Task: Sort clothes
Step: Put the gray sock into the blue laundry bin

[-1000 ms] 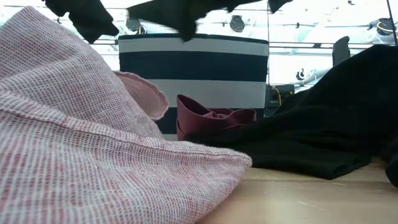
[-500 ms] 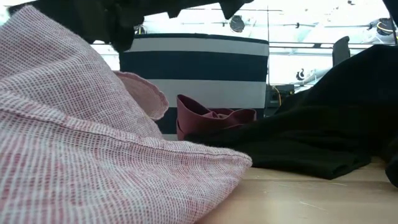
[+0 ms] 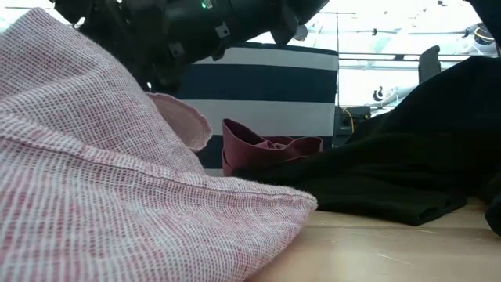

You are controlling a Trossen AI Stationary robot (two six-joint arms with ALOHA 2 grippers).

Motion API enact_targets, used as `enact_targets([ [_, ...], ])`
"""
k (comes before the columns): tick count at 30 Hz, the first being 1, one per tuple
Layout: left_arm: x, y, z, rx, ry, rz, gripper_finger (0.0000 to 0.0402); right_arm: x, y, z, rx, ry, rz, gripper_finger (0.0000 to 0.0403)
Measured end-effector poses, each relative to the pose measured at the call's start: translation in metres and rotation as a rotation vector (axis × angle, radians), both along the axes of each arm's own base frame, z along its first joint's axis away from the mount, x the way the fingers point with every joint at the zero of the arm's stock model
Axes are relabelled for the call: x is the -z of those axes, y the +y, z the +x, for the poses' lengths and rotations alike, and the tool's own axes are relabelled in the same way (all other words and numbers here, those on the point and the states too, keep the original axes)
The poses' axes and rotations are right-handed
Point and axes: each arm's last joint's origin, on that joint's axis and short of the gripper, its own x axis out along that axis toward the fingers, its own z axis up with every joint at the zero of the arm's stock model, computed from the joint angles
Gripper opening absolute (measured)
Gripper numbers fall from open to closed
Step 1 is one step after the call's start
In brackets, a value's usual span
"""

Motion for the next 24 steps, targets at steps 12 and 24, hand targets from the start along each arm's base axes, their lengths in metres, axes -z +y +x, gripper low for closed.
enact_targets([
  [12, -0.002, 0.0, 0.0, -0.002, -0.009, -0.002, 0.013, -0.049, 0.0, -0.015, -0.093, -0.033, -0.008, 0.0003],
  [24, 0.004, 0.002, -0.003, -0.038, 0.045, 0.015, 0.013, -0.185, -0.02, -0.102, 0.113, -0.053, -0.295, 0.0001],
])
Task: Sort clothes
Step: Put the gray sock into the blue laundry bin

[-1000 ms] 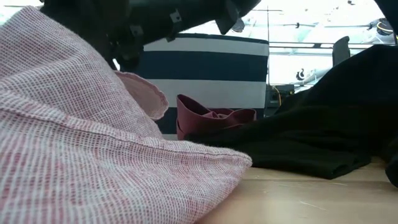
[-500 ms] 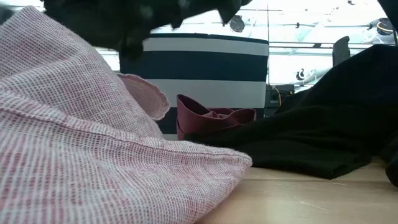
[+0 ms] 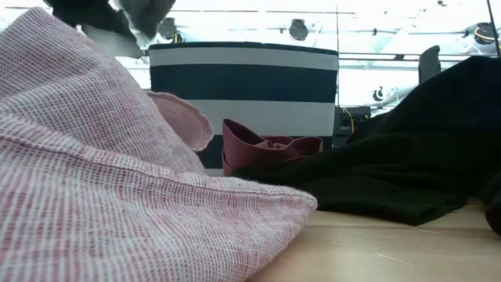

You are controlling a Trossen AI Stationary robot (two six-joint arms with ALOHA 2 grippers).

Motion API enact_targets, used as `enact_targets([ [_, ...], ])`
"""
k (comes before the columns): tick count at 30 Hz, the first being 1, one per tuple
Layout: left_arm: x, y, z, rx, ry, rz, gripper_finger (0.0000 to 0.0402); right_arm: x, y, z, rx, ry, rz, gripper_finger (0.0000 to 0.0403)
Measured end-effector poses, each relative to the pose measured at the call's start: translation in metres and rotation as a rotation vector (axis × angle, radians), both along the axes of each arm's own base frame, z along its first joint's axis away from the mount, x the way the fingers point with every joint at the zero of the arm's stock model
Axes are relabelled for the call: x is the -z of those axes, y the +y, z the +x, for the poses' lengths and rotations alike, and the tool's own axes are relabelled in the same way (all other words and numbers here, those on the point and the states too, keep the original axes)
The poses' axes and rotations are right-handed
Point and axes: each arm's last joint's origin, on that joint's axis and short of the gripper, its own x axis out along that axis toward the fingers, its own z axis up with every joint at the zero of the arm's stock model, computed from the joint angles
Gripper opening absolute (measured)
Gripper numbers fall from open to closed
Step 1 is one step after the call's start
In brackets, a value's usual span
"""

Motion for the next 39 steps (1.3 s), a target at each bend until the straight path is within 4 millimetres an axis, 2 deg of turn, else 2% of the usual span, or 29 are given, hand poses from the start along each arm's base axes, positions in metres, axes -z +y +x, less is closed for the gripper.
enact_targets([
  [4, 0.0, 0.001, 0.0, -0.076, -0.009, -0.02, 0.013, -0.026, -0.015, -0.031, 0.148, 0.019, -0.09, 0.0],
  [9, 0.005, 0.017, -0.006, -0.534, -0.065, 0.028, 0.013, -0.061, -0.035, -0.064, 0.253, -0.05, -0.107, 0.0],
  [15, 0.017, 0.045, -0.019, -0.819, 0.038, 0.074, 0.013, -0.082, -0.059, -0.086, 0.301, -0.086, -0.118, 0.0],
  [21, 0.025, 0.076, -0.029, -0.957, 0.245, 0.024, 0.013, -0.105, -0.109, -0.094, 0.433, -0.2, -0.158, 0.0],
  [24, 0.027, 0.092, -0.032, -1.01, 0.308, 0.012, 0.013, -0.109, -0.143, -0.094, 0.523, -0.224, -0.184, 0.0],
  [29, 0.029, 0.109, -0.035, -0.999, 0.404, -0.1, 0.013, -0.099, -0.195, -0.093, 0.532, -0.176, -0.104, 0.0],
  [34, 0.041, 0.119, -0.043, -1.022, 0.486, -0.154, 0.013, -0.101, -0.233, -0.103, 0.589, -0.207, -0.086, 0.0],
  [39, 0.051, 0.119, -0.047, -1.0, 0.537, -0.215, 0.013, -0.097, -0.263, -0.116, 0.58, -0.186, 0.025, 0.0],
])
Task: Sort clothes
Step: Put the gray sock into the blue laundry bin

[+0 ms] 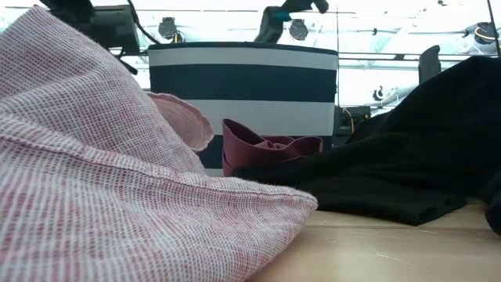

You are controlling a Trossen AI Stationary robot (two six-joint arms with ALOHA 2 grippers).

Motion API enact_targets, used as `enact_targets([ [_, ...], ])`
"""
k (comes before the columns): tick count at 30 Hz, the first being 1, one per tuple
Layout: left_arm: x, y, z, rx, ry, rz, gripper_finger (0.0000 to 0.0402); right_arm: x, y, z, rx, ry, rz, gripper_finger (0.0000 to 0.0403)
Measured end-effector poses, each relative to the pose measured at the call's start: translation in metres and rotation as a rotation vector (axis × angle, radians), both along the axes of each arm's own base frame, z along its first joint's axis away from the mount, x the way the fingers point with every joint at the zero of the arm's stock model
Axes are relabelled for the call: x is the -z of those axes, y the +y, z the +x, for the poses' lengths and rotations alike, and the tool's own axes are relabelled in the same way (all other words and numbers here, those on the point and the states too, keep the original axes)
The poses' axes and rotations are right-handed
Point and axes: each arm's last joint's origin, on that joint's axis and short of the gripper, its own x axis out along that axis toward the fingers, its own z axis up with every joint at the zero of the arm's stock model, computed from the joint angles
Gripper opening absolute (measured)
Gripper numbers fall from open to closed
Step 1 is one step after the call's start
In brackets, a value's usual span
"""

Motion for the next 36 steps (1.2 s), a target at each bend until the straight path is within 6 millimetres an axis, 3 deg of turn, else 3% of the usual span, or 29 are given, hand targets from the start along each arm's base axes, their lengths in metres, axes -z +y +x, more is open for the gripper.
enact_targets([
  [4, 0.0, -0.001, 0.0, 0.006, -0.004, -0.017, 0.013, 0.014, -0.019, 0.002, 0.018, 0.047, 0.064, 0.0],
  [13, 0.001, -0.002, 0.0, 0.031, -0.004, -0.046, 0.013, 0.059, -0.038, 0.04, -0.023, 0.15, 0.169, 0.0008],
  [20, 0.001, -0.002, 0.0, 0.036, 0.004, -0.045, 0.013, 0.075, -0.035, 0.048, -0.057, 0.249, 0.178, 0.0103],
  [27, 0.002, -0.002, -0.01, -0.085, 0.085, -0.01, 0.013, 0.069, -0.025, 0.029, -0.027, 0.304, 0.258, 0.021],
  [31, 0.006, -0.003, -0.016, -0.178, 0.117, -0.004, 0.013, 0.07, -0.015, 0.023, -0.033, 0.362, 0.305, 0.0244],
  [36, 0.029, -0.005, -0.023, -0.268, 0.111, -0.02, 0.013, 0.071, -0.007, 0.023, -0.049, 0.387, 0.322, 0.0256],
])
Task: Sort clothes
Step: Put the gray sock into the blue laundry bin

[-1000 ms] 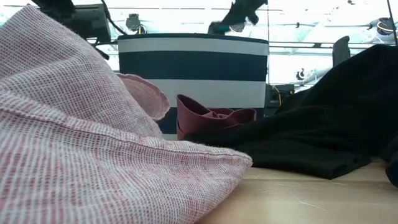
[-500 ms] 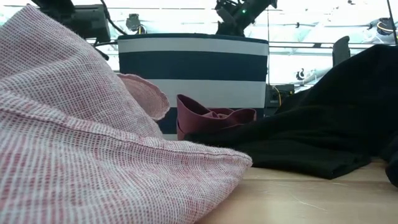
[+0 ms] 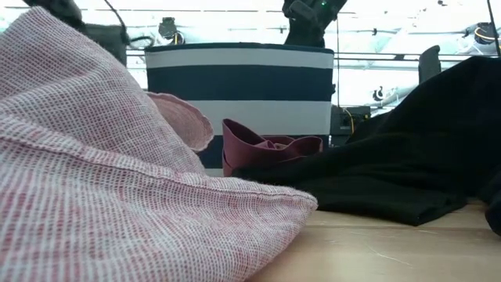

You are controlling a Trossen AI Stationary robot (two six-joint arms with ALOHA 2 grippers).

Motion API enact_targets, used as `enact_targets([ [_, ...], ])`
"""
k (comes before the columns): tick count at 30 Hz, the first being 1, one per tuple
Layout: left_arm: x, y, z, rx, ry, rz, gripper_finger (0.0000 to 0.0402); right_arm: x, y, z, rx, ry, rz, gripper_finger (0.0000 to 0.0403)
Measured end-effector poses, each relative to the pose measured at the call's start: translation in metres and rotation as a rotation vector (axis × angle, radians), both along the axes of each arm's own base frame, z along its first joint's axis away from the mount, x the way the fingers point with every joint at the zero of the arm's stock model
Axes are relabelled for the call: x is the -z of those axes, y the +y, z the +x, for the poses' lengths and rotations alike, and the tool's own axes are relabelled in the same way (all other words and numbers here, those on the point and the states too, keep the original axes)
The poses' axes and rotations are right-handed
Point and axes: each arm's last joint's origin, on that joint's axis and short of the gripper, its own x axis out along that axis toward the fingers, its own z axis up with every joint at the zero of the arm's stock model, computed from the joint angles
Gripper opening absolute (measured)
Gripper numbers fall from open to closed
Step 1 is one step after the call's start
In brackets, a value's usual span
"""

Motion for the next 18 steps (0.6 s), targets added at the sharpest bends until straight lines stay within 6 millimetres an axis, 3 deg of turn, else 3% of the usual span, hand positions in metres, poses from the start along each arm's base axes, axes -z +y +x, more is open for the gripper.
enact_targets([
  [10, 0.036, -0.003, -0.009, -0.104, -0.054, -0.008, 0.013, 0.001, 0.006, 0.002, -0.02, 0.008, 0.001, 0.0252],
  [18, 0.051, -0.006, -0.015, -0.016, -0.045, -0.071, 0.0129, 0.0, 0.006, 0.002, -0.021, 0.007, 0.001, 0.0252],
])
